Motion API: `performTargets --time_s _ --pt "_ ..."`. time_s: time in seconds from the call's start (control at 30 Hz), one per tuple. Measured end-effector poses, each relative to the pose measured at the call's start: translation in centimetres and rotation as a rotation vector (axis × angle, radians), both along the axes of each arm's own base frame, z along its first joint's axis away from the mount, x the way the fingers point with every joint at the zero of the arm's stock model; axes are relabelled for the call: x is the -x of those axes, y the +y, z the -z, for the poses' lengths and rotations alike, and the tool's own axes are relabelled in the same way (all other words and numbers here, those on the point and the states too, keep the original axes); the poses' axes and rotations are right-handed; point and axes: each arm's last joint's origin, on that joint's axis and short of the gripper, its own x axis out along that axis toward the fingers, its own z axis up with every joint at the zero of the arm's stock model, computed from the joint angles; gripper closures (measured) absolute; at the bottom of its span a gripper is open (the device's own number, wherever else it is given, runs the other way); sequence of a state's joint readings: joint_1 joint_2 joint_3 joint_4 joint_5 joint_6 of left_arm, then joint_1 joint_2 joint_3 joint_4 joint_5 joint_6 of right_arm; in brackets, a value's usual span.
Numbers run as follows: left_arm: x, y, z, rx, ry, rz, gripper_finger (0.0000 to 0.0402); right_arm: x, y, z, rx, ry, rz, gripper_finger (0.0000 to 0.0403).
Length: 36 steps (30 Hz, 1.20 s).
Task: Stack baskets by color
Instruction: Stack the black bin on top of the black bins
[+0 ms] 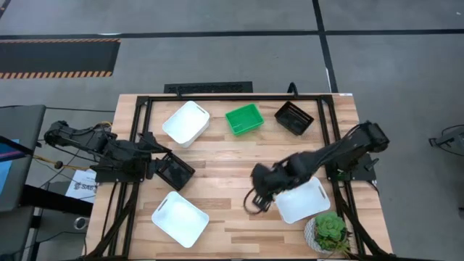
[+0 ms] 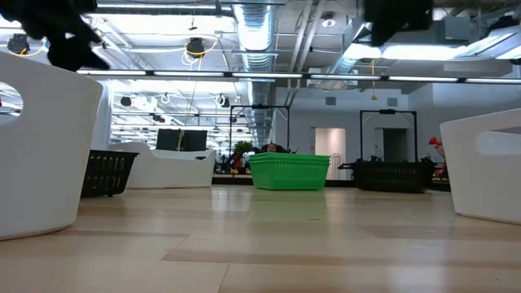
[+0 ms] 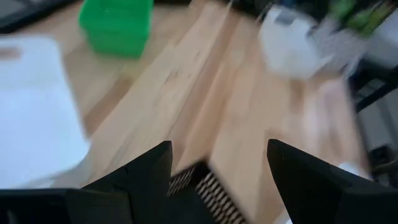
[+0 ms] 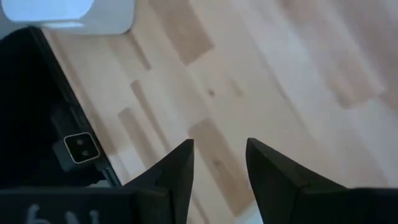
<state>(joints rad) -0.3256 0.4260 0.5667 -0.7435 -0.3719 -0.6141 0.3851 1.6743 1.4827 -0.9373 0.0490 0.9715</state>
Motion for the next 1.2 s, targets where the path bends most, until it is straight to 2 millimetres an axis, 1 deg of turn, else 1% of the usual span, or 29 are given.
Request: performTargets --time_s 0.07,0.17,0.27,0.33,0.43,0.53,0.8,1.0,1.1,1.2 --pt "0.1 0.0 0.8 -0.002 0.103 -0.022 0.0148 -1.1 1.1 1.3 -0.007 -0.011 -0.023 0.0237" --pt "-0.3 -0.2 2.0 -0.002 0.262 -0.048 0.0148 -2.0 2.2 3.1 -0.010 0.007 -0.050 0.0239" --pt "-1.2 -0.5 3.0 -0.030 0.383 -0.070 0.0148 -2.5 2.7 4.6 0.003 0.046 -0.059 0.0238" --pt "-1.9 -0.7 3.7 -0.053 0.458 -0.082 0.0148 -2.8 2.8 5.2 0.006 0.062 -0.059 0.0238" --pt "-2.8 -0.9 4.8 -0.080 0.556 -0.152 0.0148 -3.1 2.9 5.4 0.000 0.053 -0.054 0.0237" --pt "-3.3 -0.9 5.7 -0.124 0.640 -0.240 0.0148 -3.0 2.9 5.5 0.001 0.055 -0.051 0.0240" --pt "-4.9 -0.2 7.7 -0.210 0.768 -0.386 0.0148 -3.0 2.9 5.2 -0.003 0.036 -0.058 0.0243" --pt "-5.6 0.2 9.0 -0.174 0.912 -0.343 0.0148 -3.1 2.9 5.2 -0.005 0.032 -0.058 0.0245" --pt "-6.1 0.1 9.4 -0.132 0.926 -0.308 0.0148 -3.1 2.9 5.1 -0.007 0.026 -0.058 0.0248" --pt "-7.1 -0.2 9.7 -0.101 0.880 -0.241 0.0148 -3.2 2.9 5.1 -0.009 0.021 -0.058 0.0250"
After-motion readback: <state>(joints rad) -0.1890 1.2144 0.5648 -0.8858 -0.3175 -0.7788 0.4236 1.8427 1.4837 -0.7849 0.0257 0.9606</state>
